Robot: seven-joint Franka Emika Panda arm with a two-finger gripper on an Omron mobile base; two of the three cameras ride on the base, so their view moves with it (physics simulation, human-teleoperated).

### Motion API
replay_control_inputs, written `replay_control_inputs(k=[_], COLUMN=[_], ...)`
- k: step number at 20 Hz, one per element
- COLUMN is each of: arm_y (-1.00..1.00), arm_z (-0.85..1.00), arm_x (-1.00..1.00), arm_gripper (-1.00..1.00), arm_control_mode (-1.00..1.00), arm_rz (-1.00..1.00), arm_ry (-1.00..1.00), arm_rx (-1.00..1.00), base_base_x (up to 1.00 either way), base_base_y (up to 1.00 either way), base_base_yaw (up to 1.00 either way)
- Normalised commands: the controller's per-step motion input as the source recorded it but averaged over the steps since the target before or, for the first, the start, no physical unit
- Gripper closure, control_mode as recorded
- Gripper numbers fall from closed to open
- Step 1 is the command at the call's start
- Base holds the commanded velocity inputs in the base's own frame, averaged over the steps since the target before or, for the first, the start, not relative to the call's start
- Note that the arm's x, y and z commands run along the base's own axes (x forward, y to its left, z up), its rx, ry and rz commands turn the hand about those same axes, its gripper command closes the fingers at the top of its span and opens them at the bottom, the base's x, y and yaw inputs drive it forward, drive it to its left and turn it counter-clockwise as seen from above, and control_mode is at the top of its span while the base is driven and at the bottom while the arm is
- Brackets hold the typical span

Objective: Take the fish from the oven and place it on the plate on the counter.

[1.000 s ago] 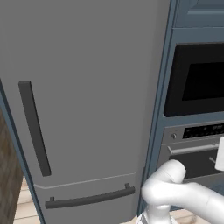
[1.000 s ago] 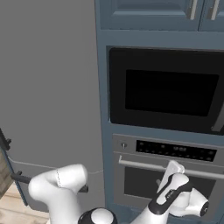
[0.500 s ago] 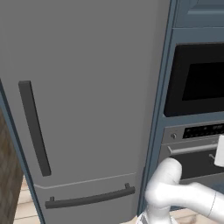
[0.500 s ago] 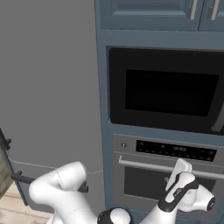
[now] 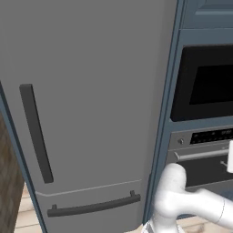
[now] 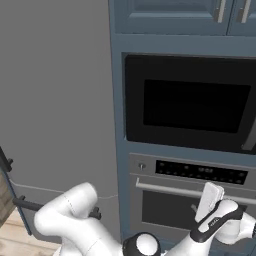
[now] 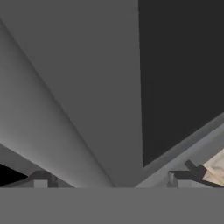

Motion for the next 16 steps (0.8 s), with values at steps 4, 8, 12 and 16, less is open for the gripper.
replay_control_inputs(k=[4,8,12,16], arm_y=[0.12,0.23,0.3,0.47], arm_z=[-0.01,-0.08,-0.04,0.0], arm_x=[0.16,0.03,0.0,0.01], arm_gripper=[-1.0,-1.0,-1.0,-1.0], arm_control_mode=[-1.0,-1.0,-1.0,-1.0], arm_rz=[-0.05,-0.15,-0.21,-0.25], arm_ry=[-0.03,-0.13,-0.16,-0.15], arm_rx=[0.0,0.0,0.0,0.0], base_base_x=[0.0,0.0,0.0,0.0], base_base_y=[0.0,0.0,0.0,0.0], base_base_yaw=[0.0,0.0,0.0,0.0])
